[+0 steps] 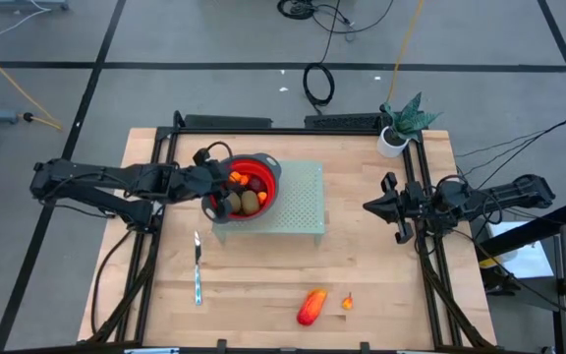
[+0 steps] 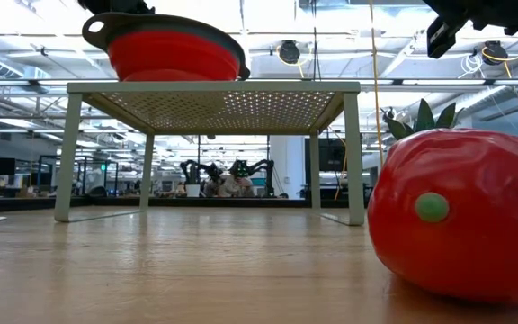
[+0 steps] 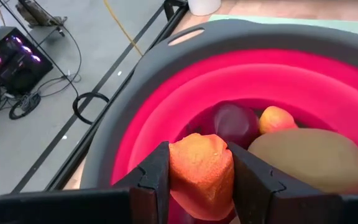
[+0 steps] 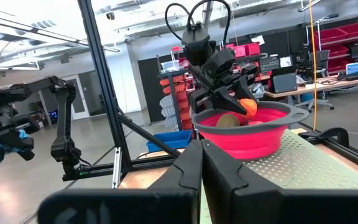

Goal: Pick & Place Fruit
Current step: Put the orange into the strainer bowl on the shelf, then put the peach into the strainer bowl on the shelf

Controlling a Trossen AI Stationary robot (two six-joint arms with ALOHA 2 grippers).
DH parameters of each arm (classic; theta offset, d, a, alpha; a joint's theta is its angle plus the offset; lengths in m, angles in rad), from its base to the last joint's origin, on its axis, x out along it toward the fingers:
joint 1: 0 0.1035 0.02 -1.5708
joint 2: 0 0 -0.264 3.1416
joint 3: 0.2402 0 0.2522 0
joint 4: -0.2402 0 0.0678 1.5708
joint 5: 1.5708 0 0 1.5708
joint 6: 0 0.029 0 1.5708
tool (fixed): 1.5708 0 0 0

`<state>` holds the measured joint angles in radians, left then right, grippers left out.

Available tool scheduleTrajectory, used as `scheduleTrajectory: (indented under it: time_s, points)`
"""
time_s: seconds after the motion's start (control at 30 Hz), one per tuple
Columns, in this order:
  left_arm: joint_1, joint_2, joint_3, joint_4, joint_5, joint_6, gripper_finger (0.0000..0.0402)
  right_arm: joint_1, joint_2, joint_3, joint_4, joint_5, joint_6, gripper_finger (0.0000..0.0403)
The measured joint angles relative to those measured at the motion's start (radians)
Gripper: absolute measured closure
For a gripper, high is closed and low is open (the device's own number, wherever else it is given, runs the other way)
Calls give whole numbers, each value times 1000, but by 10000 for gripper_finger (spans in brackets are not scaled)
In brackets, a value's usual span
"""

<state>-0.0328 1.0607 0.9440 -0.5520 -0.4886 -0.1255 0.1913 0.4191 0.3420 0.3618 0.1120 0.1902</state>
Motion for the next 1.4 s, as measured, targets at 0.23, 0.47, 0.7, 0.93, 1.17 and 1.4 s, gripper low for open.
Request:
scheduleTrajectory:
  time_s: [0.23,0.47,0.7,0.93,1.17,1.4]
  points:
    - [5,0,0,1,3,-14,265,0,0,0,0,0,0,403]
    - [5,0,0,1,3,-37,201,0,0,0,0,-2,0,403]
    - [5,-13,0,7,1,-37,152,0,0,0,14,-8,12,403]
    - [-21,-101,2,104,-1,-35,144,0,1,0,24,-36,37,403]
    - [-55,-238,2,106,-2,-120,144,0,36,0,68,-47,67,403]
    - [-81,-360,2,58,56,-149,144,1,78,0,100,-69,49,403]
